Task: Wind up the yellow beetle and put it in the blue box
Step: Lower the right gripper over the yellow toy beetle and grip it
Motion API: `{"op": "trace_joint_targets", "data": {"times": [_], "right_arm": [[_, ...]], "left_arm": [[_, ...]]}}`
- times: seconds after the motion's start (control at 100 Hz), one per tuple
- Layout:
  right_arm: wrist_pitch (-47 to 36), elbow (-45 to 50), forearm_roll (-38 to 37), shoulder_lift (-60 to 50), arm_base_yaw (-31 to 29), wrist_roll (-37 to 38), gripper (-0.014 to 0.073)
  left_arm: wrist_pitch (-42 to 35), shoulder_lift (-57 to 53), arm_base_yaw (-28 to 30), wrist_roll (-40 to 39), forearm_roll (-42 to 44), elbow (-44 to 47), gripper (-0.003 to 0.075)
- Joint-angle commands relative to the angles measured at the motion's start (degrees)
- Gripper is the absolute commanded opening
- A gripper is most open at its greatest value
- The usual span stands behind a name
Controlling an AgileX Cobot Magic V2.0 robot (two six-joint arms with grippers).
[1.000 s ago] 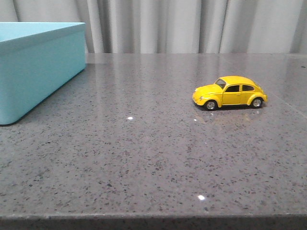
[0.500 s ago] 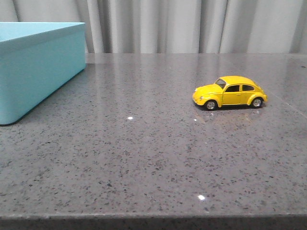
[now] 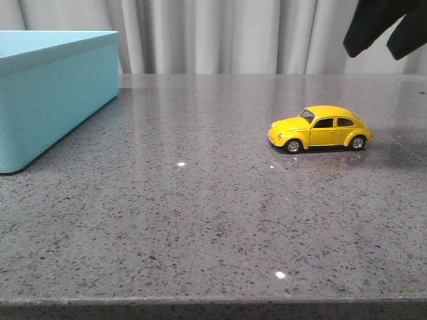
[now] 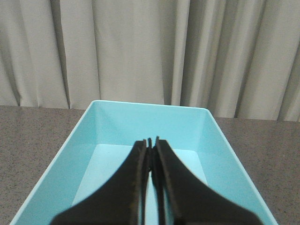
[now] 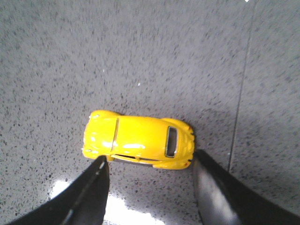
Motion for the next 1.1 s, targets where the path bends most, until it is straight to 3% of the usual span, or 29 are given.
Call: {"op": "trace_joint_targets", "data": {"times": [0.0, 0.26, 0.53, 0.78, 1.09], "right_arm": [[1.9, -5.0, 0.9, 2.5, 0.0, -0.6, 0.0424], [6.3, -10.7, 6.0, 10.0, 0.0, -0.6, 0.0424], [7.5, -12.2, 6.5, 12.8, 0.0, -0.6, 0.0425], [8.3, -12.2, 6.5, 13.3, 0.0, -0.6, 0.0531], [7.4, -12.2, 6.3, 15.4, 0.0, -0.6, 0.0529]], "left_arm": [[-4.9, 0.5, 0.3, -0.4, -0.4, -2.0, -0.0019], [-4.9, 0.5, 0.3, -0.4, -0.4, -2.0, -0.0019], [-4.9, 0.5, 0.3, -0.4, -0.4, -2.0, -0.0019], [-4.9, 0.5, 0.3, -0.4, -0.4, -2.0, -0.0019], [-4.9, 0.5, 0.3, -0.4, -0.4, -2.0, -0.0019]]}}
